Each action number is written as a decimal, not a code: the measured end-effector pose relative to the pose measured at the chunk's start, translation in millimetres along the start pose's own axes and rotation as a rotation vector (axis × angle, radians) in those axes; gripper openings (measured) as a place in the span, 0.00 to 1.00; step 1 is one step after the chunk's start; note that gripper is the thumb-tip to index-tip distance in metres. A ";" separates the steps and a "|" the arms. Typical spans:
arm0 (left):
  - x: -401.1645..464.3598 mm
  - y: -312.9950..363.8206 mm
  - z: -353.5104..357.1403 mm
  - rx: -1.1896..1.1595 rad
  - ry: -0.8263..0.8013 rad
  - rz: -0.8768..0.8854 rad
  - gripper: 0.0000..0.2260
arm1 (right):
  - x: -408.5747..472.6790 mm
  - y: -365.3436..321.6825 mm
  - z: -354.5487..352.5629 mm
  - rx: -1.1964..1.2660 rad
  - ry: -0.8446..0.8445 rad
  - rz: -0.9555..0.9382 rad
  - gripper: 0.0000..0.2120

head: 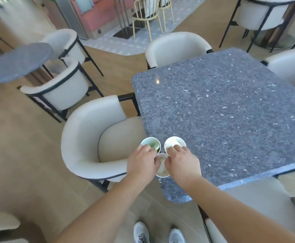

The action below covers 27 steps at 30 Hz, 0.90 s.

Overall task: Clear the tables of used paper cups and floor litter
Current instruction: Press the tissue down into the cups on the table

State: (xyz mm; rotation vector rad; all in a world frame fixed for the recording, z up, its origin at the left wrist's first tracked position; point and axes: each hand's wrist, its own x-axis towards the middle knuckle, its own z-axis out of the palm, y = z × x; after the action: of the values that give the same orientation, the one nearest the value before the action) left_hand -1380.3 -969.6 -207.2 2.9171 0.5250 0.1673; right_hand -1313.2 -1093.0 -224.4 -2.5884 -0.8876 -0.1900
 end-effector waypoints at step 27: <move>-203.2 -140.1 -71.1 0.091 0.145 -0.384 0.10 | -73.1 -208.1 31.1 0.139 -0.128 -0.595 0.13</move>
State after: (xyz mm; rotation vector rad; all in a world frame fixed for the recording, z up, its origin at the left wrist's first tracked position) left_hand -1626.6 -901.7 -180.2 2.8328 1.1277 0.3092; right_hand -1498.6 -971.3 -203.9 -2.1610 -1.6382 -0.1184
